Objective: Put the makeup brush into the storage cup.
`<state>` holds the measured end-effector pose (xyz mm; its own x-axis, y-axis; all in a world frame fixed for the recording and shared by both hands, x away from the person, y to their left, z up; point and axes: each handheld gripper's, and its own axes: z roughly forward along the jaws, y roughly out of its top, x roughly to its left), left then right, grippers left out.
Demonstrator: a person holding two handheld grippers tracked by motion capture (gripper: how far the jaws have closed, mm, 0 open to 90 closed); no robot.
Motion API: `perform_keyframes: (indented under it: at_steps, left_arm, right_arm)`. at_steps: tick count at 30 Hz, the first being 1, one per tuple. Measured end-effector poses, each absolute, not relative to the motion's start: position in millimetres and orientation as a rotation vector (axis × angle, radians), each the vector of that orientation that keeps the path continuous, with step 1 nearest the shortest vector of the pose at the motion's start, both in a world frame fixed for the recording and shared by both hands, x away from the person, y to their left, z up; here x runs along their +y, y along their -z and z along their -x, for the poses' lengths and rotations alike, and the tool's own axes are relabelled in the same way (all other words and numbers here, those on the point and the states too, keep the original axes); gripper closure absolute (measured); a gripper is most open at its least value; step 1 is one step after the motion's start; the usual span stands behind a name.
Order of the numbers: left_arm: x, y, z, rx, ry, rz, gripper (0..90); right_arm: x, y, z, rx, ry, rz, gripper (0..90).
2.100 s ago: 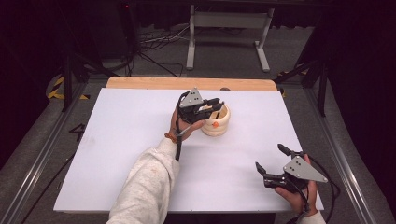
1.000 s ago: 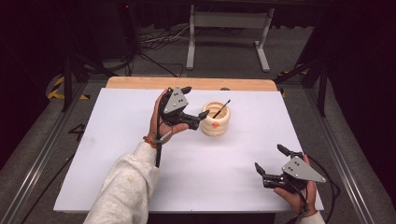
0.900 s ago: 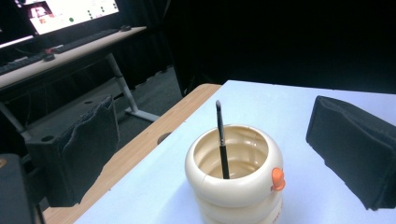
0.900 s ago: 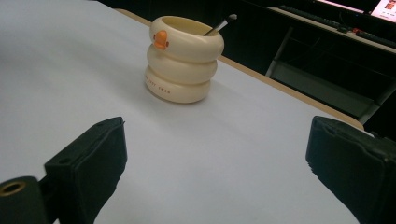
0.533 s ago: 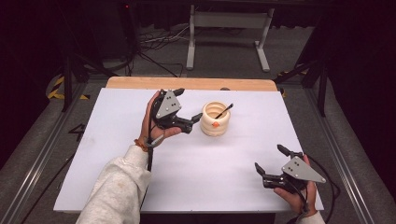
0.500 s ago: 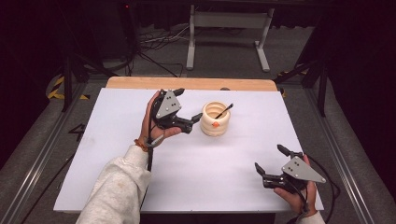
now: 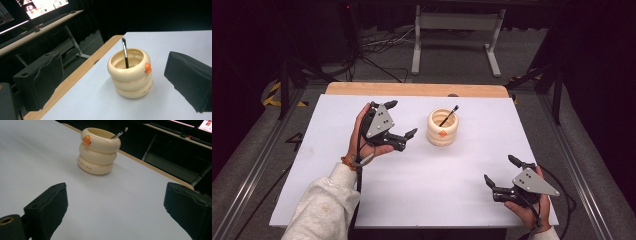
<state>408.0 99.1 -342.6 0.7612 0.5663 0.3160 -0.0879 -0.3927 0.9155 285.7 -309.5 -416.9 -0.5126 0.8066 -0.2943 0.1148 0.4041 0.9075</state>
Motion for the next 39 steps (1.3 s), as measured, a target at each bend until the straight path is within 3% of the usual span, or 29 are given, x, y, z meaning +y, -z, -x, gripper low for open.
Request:
perform_keyframes:
  at_steps: [39]
  left_arm:
    - [168, 364, -350, 0.387, -0.841, -1.934, 3.7]
  right_arm:
    - [-309, 417, -284, 1.896, -1.131, -0.778, 6.1]
